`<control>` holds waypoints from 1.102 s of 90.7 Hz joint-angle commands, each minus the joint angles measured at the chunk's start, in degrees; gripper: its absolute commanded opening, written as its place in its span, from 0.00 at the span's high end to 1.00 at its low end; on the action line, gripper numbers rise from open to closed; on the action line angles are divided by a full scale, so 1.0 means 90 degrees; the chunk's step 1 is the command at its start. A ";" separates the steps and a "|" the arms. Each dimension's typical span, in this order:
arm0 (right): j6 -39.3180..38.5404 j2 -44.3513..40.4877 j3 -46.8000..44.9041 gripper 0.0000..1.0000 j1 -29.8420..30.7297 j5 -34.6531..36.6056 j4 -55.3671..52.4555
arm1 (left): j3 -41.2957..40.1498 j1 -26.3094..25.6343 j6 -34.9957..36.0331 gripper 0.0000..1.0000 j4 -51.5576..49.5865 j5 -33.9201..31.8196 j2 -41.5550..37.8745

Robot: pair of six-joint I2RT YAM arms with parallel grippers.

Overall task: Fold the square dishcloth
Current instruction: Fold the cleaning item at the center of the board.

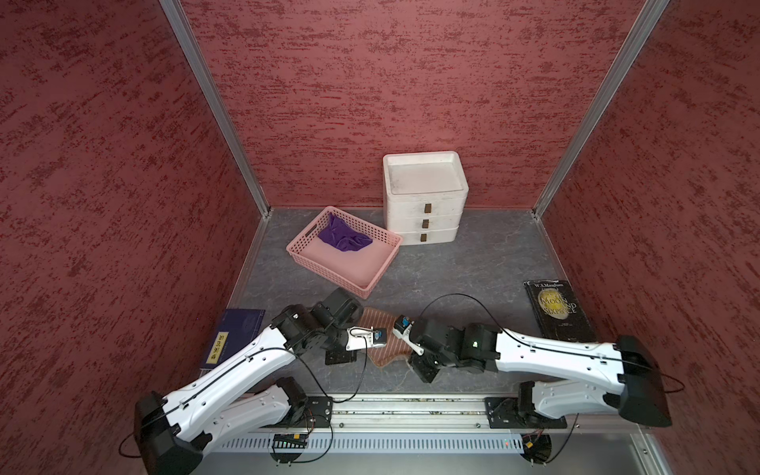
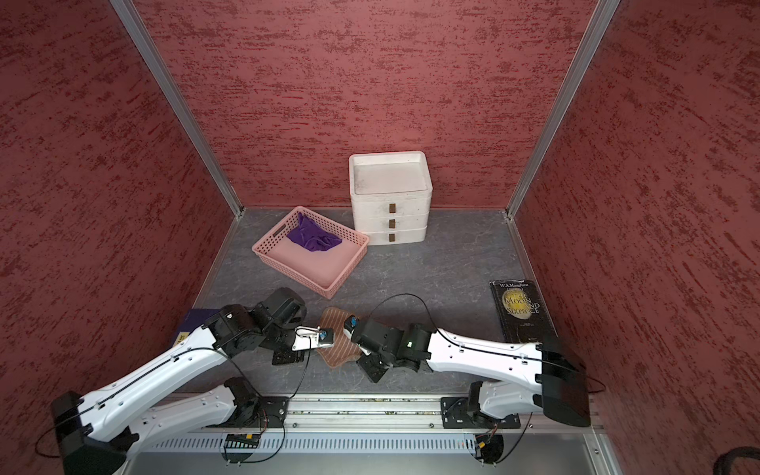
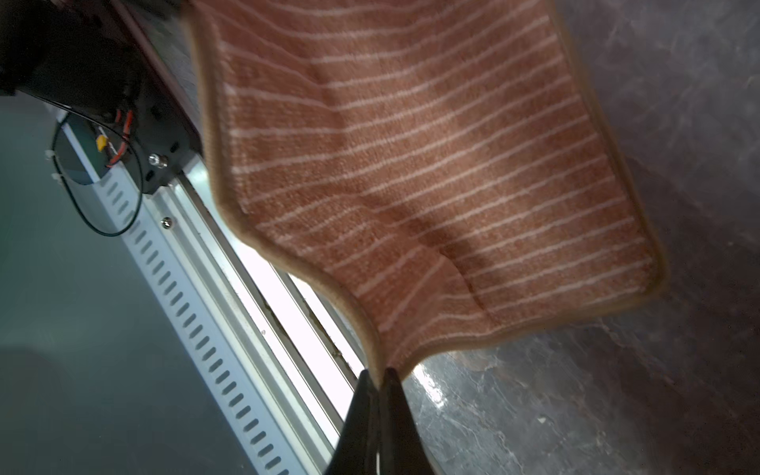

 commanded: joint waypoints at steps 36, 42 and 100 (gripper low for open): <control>-0.0961 0.1119 0.0814 1.00 -0.1075 -0.1632 -0.0347 | -0.0439 0.0479 0.0581 1.00 0.1394 -0.1319 0.0443; -0.1030 0.1215 0.0925 1.00 -0.1247 -0.1612 -0.0375 | -0.0506 0.0664 0.0652 1.00 0.2073 -0.1457 0.0752; -0.1386 0.2390 0.1424 1.00 -0.2216 -0.0491 -0.0267 | -0.1527 0.0818 0.0935 1.00 0.5921 -0.2296 0.2547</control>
